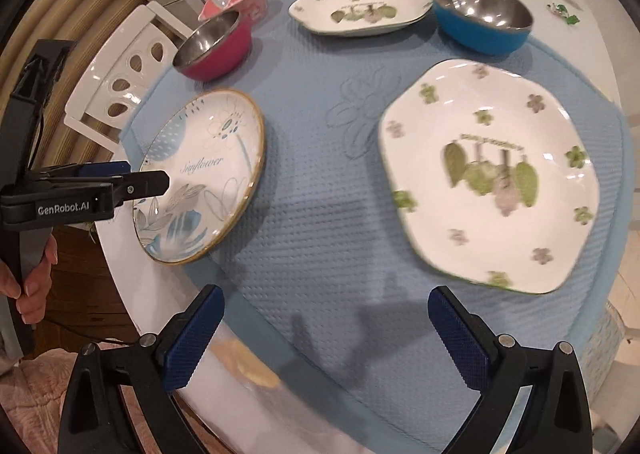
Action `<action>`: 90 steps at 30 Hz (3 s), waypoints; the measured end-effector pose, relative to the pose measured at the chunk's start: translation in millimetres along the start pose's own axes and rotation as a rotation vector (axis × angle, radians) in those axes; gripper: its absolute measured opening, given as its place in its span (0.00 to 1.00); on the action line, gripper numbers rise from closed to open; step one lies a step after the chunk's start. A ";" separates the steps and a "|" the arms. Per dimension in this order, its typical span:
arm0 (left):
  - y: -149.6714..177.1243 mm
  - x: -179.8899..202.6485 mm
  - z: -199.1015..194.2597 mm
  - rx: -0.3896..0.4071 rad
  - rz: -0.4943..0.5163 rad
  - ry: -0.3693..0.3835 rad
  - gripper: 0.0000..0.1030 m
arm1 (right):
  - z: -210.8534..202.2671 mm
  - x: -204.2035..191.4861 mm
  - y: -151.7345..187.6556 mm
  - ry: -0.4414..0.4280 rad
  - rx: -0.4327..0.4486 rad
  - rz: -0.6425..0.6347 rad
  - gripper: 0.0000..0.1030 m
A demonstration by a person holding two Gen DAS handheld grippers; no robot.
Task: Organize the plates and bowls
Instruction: 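Carry the Sunflower plate to the mat edge beside the pink bowl, release, then move both grippers to the rim of the hexagonal leaf-print plate, then close both grippers on the rim of the hexagonal leaf-print plate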
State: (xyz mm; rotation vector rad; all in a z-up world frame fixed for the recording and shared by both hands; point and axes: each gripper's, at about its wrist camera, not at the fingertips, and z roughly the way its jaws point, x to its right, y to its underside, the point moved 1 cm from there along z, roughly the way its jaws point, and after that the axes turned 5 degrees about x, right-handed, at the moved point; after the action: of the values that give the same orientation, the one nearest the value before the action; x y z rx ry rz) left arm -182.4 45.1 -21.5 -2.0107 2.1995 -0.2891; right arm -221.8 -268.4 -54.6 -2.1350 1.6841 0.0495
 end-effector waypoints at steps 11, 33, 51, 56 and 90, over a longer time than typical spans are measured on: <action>-38.2 108.9 -9.3 0.016 0.067 0.060 0.77 | -38.3 68.0 -31.0 0.108 0.058 -0.010 0.99; -71.8 168.5 66.5 -0.095 0.043 0.023 0.77 | 14.3 157.8 -67.3 0.177 -0.030 0.104 0.99; -99.8 193.8 113.5 -0.108 0.087 0.052 0.82 | 50.2 178.3 -70.9 0.068 -0.034 0.174 0.98; -110.1 194.9 122.1 -0.089 0.053 0.091 0.88 | 43.5 187.4 -65.8 0.042 0.010 0.212 0.98; -101.6 213.7 117.1 0.013 0.059 0.178 0.43 | 3.6 225.6 -22.7 -0.062 0.048 0.393 0.26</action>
State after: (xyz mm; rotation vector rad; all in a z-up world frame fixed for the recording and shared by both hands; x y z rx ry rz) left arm -76.1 -181.3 -106.3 -1.9793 2.3489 -0.4909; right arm -139.7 -471.1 -114.4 -1.7216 2.0186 0.1841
